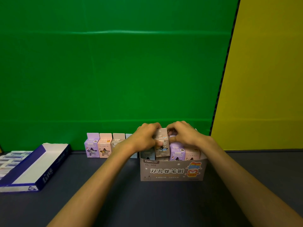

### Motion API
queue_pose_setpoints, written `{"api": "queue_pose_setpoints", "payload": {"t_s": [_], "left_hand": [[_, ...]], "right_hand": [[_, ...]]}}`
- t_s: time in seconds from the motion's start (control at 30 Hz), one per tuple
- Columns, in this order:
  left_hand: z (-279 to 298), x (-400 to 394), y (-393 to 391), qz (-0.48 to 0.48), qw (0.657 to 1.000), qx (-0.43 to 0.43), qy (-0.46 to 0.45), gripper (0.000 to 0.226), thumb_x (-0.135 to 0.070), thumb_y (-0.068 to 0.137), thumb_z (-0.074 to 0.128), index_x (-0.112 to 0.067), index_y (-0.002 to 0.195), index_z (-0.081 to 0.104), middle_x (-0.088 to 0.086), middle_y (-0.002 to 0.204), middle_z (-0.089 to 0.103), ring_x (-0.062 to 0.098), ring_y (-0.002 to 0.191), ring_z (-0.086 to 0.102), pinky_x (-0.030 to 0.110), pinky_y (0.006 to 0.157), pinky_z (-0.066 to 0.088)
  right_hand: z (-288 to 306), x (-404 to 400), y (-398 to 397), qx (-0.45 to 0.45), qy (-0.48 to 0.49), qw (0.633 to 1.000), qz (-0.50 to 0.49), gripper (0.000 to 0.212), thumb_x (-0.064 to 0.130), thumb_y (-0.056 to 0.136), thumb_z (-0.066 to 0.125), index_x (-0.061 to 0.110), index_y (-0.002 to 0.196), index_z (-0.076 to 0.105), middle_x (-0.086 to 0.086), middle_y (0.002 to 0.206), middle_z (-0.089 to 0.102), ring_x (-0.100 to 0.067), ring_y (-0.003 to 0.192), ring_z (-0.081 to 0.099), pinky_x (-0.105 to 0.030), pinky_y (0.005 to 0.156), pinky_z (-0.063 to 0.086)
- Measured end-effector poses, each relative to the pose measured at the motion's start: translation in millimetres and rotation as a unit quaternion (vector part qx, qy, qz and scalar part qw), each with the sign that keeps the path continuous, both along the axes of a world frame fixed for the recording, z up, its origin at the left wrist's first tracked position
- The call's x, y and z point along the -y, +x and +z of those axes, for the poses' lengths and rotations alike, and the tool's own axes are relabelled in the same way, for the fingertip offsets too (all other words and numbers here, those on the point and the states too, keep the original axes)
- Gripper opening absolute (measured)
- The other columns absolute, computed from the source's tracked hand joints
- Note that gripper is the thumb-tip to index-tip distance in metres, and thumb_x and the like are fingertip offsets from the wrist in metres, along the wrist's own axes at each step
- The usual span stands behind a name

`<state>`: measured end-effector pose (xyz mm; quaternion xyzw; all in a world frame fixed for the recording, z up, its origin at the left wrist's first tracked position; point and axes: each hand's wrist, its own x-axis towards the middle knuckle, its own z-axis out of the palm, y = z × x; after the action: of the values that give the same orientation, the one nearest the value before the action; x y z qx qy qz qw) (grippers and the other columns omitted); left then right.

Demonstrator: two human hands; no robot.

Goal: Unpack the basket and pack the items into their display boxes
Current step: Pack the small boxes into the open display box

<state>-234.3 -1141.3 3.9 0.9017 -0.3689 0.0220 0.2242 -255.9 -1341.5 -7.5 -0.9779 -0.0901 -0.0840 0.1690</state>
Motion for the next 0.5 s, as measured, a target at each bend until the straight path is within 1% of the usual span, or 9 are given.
{"api": "queue_pose_setpoints", "payload": {"t_s": [0.07, 0.13, 0.2, 0.23, 0.3, 0.4, 0.5], "left_hand": [[-4, 4, -1, 0.006, 0.999, 0.011, 0.034, 0.046, -0.027, 0.076, 0.084, -0.018, 0.112, 0.058, 0.005, 0.102, 0.067, 0.026, 0.092, 0.063, 0.040, 0.081, 0.052], [-9, 9, -4, 0.013, 0.997, 0.040, 0.069, 0.048, -0.034, 0.073, 0.084, -0.022, 0.112, 0.059, 0.003, 0.103, 0.067, 0.026, 0.094, 0.063, 0.038, 0.079, 0.051], [-12, 14, -7, 0.021, 0.990, 0.085, 0.109, 0.050, -0.041, 0.072, 0.083, -0.025, 0.114, 0.060, 0.001, 0.107, 0.067, 0.024, 0.100, 0.061, 0.034, 0.076, 0.044], [-14, 16, -7, 0.023, 0.987, 0.101, 0.124, 0.052, -0.042, 0.072, 0.083, -0.026, 0.116, 0.060, 0.001, 0.110, 0.066, 0.024, 0.103, 0.060, 0.035, 0.078, 0.041], [-17, 20, -8, 0.026, 0.981, 0.121, 0.150, 0.055, -0.044, 0.071, 0.083, -0.026, 0.118, 0.060, 0.000, 0.114, 0.064, 0.024, 0.109, 0.058, 0.038, 0.086, 0.041], [-20, 23, -8, 0.035, 0.966, 0.157, 0.201, 0.061, -0.048, 0.072, 0.082, -0.026, 0.124, 0.058, 0.001, 0.118, 0.063, 0.026, 0.115, 0.056, 0.046, 0.099, 0.039], [-21, 27, -10, 0.036, 0.946, 0.217, 0.239, 0.066, -0.051, 0.074, 0.078, -0.025, 0.130, 0.055, 0.003, 0.119, 0.064, 0.028, 0.117, 0.056, 0.048, 0.102, 0.037]], "right_hand": [[0, 1, -1, 0.002, -0.001, 1.000, 0.000, 0.029, 0.025, 0.082, 0.079, 0.023, 0.109, 0.070, 0.013, 0.097, 0.068, -0.004, 0.089, 0.061, -0.032, 0.084, 0.052], [-1, 2, -2, 0.004, -0.007, 1.000, -0.002, 0.030, 0.024, 0.083, 0.078, 0.023, 0.112, 0.070, 0.010, 0.101, 0.069, -0.006, 0.092, 0.062, -0.034, 0.086, 0.054], [-1, 5, -3, 0.005, -0.003, 1.000, -0.006, 0.028, 0.025, 0.086, 0.076, 0.022, 0.113, 0.070, 0.009, 0.102, 0.069, -0.006, 0.094, 0.062, -0.036, 0.088, 0.055], [-2, 7, -4, 0.007, 0.002, 1.000, -0.006, 0.027, 0.029, 0.087, 0.075, 0.022, 0.113, 0.070, 0.009, 0.101, 0.069, -0.005, 0.094, 0.062, -0.037, 0.089, 0.055], [-1, 8, -5, 0.014, 0.006, 1.000, -0.010, 0.026, 0.035, 0.088, 0.073, 0.023, 0.111, 0.070, 0.009, 0.100, 0.069, -0.005, 0.093, 0.062, -0.038, 0.088, 0.056], [0, 8, -8, 0.014, 0.008, 1.000, -0.016, 0.028, 0.037, 0.089, 0.072, 0.023, 0.112, 0.070, 0.009, 0.101, 0.069, -0.005, 0.093, 0.062, -0.037, 0.088, 0.056], [-1, 4, -10, 0.012, 0.002, 1.000, -0.014, 0.029, 0.035, 0.091, 0.070, 0.021, 0.116, 0.069, 0.006, 0.105, 0.069, -0.007, 0.095, 0.062, -0.037, 0.090, 0.055]]}}
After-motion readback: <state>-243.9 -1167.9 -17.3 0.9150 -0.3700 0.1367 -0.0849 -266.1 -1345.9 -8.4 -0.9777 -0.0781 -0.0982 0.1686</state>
